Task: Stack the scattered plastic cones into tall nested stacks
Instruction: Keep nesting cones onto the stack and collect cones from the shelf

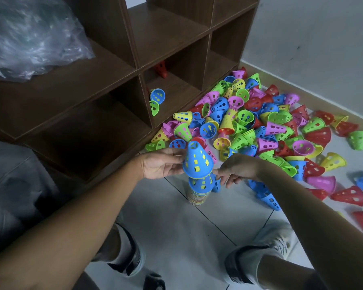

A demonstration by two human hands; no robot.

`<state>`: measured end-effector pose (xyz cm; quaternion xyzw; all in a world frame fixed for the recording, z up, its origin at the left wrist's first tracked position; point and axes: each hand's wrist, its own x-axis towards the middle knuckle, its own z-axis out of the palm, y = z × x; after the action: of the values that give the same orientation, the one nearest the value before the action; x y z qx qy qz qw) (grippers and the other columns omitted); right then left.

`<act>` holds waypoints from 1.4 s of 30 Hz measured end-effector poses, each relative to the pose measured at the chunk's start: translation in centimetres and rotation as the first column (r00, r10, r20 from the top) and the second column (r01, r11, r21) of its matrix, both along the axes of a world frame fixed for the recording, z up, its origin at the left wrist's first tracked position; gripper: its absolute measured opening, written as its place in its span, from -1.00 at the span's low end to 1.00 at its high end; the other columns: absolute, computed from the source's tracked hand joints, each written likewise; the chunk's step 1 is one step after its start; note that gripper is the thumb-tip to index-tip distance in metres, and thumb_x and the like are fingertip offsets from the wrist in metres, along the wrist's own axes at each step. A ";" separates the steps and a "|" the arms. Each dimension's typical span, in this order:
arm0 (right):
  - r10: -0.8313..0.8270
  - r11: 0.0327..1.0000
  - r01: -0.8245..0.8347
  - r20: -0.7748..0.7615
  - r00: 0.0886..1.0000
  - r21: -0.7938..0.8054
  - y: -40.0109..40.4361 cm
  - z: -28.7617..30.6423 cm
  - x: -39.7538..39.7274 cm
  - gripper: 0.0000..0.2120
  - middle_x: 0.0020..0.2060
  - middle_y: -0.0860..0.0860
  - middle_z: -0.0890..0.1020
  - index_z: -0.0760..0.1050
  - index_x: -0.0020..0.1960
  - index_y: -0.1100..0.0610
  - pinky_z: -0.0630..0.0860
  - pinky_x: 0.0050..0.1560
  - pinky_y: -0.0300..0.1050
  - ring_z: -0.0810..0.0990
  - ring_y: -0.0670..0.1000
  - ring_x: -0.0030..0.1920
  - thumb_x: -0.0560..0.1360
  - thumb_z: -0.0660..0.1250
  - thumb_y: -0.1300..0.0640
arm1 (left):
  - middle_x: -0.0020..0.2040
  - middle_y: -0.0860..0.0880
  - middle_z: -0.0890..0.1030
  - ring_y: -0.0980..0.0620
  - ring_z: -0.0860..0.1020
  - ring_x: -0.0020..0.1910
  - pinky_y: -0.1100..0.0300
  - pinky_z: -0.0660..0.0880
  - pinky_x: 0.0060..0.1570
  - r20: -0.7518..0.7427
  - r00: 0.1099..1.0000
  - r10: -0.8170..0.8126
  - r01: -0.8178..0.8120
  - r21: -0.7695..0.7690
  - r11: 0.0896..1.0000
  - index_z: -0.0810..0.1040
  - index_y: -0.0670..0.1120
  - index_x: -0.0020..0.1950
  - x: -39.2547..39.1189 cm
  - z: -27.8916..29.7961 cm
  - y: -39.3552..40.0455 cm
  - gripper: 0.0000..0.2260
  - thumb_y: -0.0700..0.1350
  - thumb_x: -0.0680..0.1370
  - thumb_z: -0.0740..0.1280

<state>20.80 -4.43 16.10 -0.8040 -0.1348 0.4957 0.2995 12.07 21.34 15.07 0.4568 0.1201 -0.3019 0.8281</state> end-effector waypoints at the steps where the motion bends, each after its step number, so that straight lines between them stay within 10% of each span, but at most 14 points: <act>1: -0.015 1.000 0.015 -0.002 1.000 -0.006 -0.1 -0.1 0.0 -0.64 -0.13 0.02 0.74 0.62 0.08 0.20 0.54 -0.02 -0.09 0.72 -0.03 -0.17 0.56 0.34 -0.11 | -0.05 -0.06 0.71 0.05 0.69 -0.11 0.23 0.65 -0.15 -0.012 1.000 -0.019 0.019 0.007 1.000 0.68 -0.11 0.06 0.0 0.0 -0.1 -0.74 -0.22 0.38 0.44; 7: -0.158 0.987 0.157 0.024 0.987 0.031 -0.4 -0.7 0.7 -0.70 -0.06 0.00 0.72 0.56 0.17 0.19 0.55 -0.02 -0.09 0.73 0.03 -0.10 0.59 0.33 -0.02 | -0.04 -0.02 0.71 0.07 0.69 -0.07 0.24 0.64 -0.13 -0.023 0.998 -0.062 0.064 0.100 0.993 0.57 -0.13 0.15 -0.2 -0.4 -0.7 -0.78 -0.32 0.61 0.21; 25: -0.313 0.926 0.309 -0.018 0.950 0.215 6.3 -1.8 6.4 -0.85 -0.05 0.09 0.72 0.56 0.15 0.18 0.53 -0.33 -0.24 0.67 0.04 -0.19 0.60 0.33 0.20 | -0.11 -0.13 0.68 -0.01 0.65 -0.19 0.15 0.62 -0.10 0.020 0.977 -0.214 0.174 0.510 0.842 0.61 -0.25 0.08 2.0 -1.5 0.0 -0.79 -0.24 0.47 0.50; 37: -0.258 0.938 0.240 0.041 0.965 0.250 15.2 -3.0 14.7 -0.88 -0.07 0.06 0.66 0.54 -0.09 0.06 0.50 -0.18 -0.14 0.64 0.08 -0.12 0.59 0.29 0.21 | -0.22 -0.14 0.59 0.04 0.55 -0.27 0.23 0.55 -0.24 0.200 0.967 0.158 -0.255 0.753 0.607 0.61 -0.25 0.03 7.4 -5.0 3.4 -0.88 -0.23 0.53 0.42; 42: -0.235 0.934 0.206 0.067 0.970 0.291 18.2 -4.7 16.9 -0.78 -0.12 0.06 0.64 0.53 0.20 0.08 0.50 -0.25 -0.19 0.61 -0.03 -0.27 0.56 0.40 0.14 | -0.18 -0.09 0.56 0.01 0.53 -0.23 0.08 0.50 -0.14 0.172 0.935 0.309 -0.313 0.811 0.494 0.54 -0.07 -0.06 7.3 -8.7 5.7 -0.76 -0.18 0.35 0.51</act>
<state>37.66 13.77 11.42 -0.7872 -0.1276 0.3934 0.4574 19.32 27.07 6.34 0.7627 0.3263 -0.0546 0.5557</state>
